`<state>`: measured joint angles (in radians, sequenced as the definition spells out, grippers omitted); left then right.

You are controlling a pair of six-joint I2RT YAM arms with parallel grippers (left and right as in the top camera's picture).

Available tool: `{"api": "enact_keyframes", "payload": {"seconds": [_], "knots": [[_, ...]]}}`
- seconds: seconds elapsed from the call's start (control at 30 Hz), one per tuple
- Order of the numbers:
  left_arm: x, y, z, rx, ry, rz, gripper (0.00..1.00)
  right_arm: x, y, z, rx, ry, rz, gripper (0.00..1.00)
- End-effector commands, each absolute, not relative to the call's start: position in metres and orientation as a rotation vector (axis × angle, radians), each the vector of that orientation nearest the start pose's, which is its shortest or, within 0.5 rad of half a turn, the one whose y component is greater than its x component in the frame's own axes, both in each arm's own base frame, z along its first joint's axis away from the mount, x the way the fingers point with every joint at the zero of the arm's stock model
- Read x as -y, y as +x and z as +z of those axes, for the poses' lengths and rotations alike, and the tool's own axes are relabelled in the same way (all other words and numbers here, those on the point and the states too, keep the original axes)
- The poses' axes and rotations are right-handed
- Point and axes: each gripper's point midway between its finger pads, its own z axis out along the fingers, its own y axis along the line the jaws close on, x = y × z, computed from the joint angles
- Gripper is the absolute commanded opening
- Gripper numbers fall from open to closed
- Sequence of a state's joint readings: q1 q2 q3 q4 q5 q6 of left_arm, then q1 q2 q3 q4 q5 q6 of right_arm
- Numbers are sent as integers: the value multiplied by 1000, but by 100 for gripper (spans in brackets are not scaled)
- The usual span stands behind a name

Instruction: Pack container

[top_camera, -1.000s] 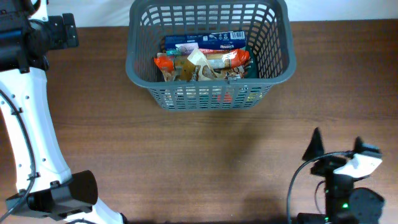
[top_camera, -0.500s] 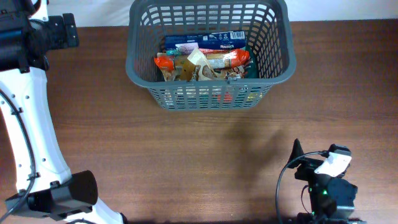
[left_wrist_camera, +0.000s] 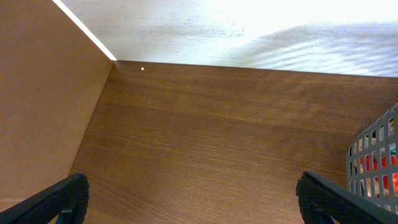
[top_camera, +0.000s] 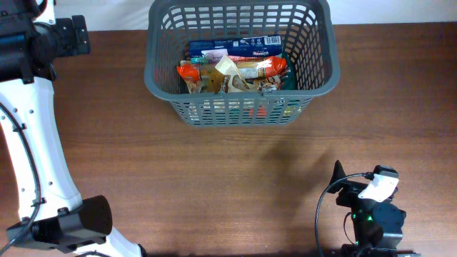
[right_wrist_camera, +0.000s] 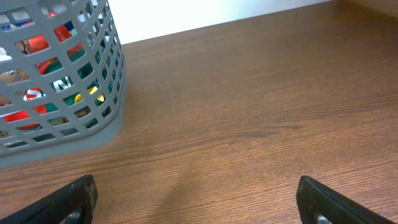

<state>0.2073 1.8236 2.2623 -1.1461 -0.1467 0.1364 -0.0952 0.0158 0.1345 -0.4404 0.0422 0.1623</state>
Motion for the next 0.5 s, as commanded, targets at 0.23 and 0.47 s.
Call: {"api": "enact_keyframes", "payload": {"seconds": [0.23, 0.47], "knots": [[-123, 453, 368, -2288, -176, 338, 99, 27, 224, 127, -1867, 274, 22, 99], [-115, 446, 371, -2284, -161, 331, 99, 27, 224, 127, -1867, 274, 22, 99]]}}
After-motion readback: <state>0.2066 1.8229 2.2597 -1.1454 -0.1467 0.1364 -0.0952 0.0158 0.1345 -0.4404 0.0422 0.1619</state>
